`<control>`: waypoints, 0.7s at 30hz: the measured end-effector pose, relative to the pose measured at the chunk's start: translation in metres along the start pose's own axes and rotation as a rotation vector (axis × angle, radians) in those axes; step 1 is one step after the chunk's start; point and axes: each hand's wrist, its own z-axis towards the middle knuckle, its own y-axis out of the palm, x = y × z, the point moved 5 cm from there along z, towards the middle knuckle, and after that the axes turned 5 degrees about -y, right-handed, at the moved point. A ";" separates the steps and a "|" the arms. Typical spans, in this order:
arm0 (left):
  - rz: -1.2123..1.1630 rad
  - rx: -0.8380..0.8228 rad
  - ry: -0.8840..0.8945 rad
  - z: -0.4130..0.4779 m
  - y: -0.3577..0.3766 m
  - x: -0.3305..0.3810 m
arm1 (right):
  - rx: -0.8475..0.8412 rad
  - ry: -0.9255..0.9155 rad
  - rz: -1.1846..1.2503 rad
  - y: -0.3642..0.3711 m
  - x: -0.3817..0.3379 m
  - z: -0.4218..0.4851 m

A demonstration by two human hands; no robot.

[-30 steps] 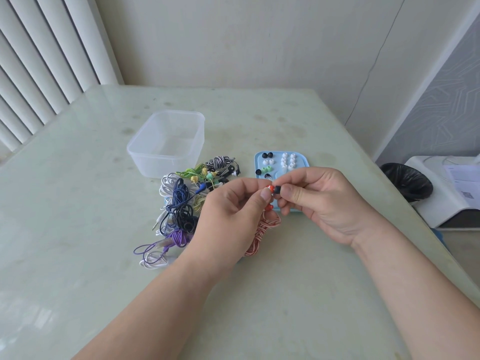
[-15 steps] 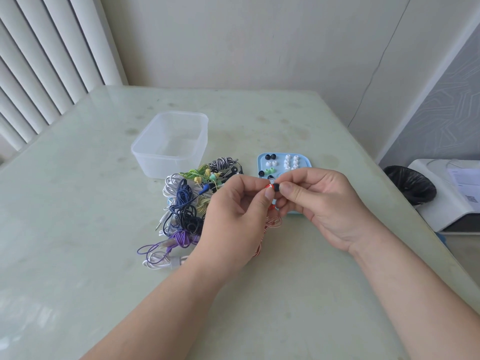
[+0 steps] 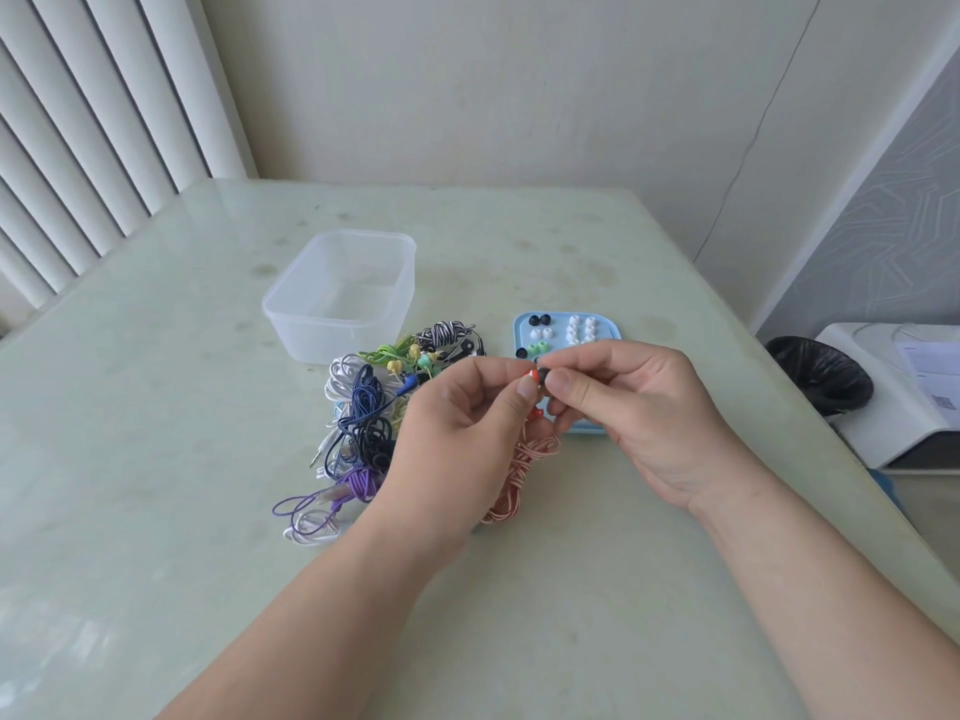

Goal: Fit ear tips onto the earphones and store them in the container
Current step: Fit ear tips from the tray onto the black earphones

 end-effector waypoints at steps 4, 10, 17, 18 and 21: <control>-0.089 0.063 -0.028 0.004 -0.006 0.002 | 0.189 -0.003 -0.110 -0.020 0.000 0.004; -0.062 0.079 -0.019 0.005 -0.006 0.001 | 0.119 -0.059 -0.855 -0.020 0.015 0.005; -0.032 0.058 0.004 0.004 -0.003 0.005 | 0.012 -0.147 -1.067 -0.011 0.018 0.009; -0.036 0.051 0.002 0.003 -0.003 0.005 | 0.031 -0.163 -1.042 -0.010 0.015 0.007; -0.048 0.038 0.007 0.004 -0.002 0.006 | 0.125 -0.133 -0.746 -0.010 0.003 0.002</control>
